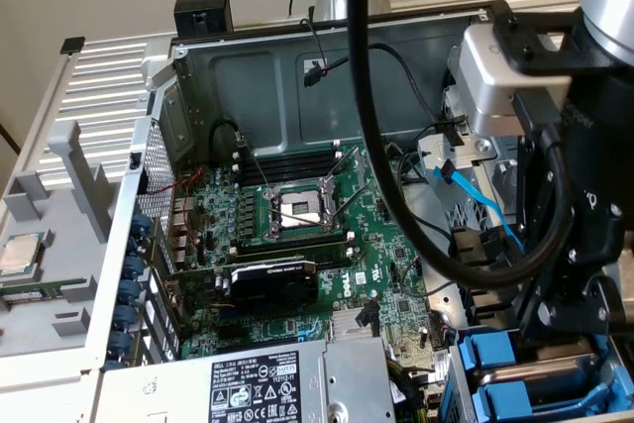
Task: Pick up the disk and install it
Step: 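Insert the second disk wire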
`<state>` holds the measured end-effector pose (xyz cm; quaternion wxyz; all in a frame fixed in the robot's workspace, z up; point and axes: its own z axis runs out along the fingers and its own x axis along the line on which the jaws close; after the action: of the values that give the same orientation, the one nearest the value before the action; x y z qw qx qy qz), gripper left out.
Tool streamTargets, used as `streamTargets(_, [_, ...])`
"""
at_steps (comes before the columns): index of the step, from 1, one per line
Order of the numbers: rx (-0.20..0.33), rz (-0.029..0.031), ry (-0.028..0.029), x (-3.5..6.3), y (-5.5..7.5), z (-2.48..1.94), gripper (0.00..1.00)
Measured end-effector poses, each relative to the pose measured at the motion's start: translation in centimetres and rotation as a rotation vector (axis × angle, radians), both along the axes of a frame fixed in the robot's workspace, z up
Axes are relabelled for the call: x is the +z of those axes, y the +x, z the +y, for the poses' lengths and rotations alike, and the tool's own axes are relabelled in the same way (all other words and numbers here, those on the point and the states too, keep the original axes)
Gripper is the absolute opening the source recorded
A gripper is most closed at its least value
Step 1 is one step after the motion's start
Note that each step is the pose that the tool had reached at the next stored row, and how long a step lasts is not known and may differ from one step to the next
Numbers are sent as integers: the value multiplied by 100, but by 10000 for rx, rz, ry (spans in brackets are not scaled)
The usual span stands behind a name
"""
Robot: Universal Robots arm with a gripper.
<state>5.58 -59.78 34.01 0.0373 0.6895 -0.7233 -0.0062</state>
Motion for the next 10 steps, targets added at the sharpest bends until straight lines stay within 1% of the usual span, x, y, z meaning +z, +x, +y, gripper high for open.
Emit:
streamTargets(5, [-4, -4, 1, 1, -6, -2, 16])
streamTargets(8, [-5, -17, 9, 15, -7, -2, 16])
streamTargets(10, [-5, -23, 1, 28, -7, -1, 16])
